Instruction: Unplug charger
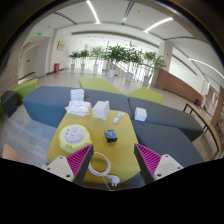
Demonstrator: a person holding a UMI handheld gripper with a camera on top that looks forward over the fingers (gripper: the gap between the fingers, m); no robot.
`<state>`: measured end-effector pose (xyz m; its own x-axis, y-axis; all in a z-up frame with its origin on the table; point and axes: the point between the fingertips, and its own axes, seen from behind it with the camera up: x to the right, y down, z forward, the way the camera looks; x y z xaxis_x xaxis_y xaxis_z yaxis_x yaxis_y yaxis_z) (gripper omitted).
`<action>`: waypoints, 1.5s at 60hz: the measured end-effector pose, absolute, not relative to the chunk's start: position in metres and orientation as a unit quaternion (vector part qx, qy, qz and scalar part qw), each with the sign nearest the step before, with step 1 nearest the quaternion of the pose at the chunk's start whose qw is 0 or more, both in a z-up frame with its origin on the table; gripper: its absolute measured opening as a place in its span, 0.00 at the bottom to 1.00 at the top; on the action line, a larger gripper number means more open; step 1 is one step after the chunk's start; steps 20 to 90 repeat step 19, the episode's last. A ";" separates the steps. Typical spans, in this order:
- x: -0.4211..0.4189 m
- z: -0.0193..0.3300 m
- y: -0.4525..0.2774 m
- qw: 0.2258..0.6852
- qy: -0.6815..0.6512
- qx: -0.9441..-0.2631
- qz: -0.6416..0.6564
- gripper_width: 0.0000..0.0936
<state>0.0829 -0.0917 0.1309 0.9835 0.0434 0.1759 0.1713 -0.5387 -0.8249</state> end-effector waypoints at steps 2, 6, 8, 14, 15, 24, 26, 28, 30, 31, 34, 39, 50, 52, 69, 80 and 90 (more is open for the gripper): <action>0.080 0.139 -0.105 0.480 -0.063 -0.872 -0.069 0.91; 0.073 0.159 -0.128 0.494 -0.069 -0.863 -0.072 0.91; 0.069 0.169 -0.137 0.504 -0.071 -0.858 -0.068 0.90; 0.069 0.196 -0.153 0.528 -0.062 -0.844 -0.068 0.90; 0.070 0.201 -0.155 0.533 -0.060 -0.841 -0.069 0.90; 0.075 0.211 -0.161 0.540 -0.049 -0.838 -0.066 0.91; 0.075 0.211 -0.161 0.540 -0.049 -0.838 -0.066 0.91; 0.075 0.211 -0.161 0.540 -0.049 -0.838 -0.066 0.91; 0.075 0.211 -0.161 0.540 -0.049 -0.838 -0.066 0.91; 0.075 0.211 -0.161 0.540 -0.049 -0.838 -0.066 0.91; 0.075 0.211 -0.161 0.540 -0.049 -0.838 -0.066 0.91; 0.075 0.211 -0.161 0.540 -0.049 -0.838 -0.066 0.91; 0.075 0.211 -0.161 0.540 -0.049 -0.838 -0.066 0.91; 0.075 0.211 -0.161 0.540 -0.049 -0.838 -0.066 0.91; 0.075 0.211 -0.161 0.540 -0.049 -0.838 -0.066 0.91; 0.075 0.211 -0.161 0.540 -0.049 -0.838 -0.066 0.91; 0.075 0.211 -0.161 0.540 -0.049 -0.838 -0.066 0.91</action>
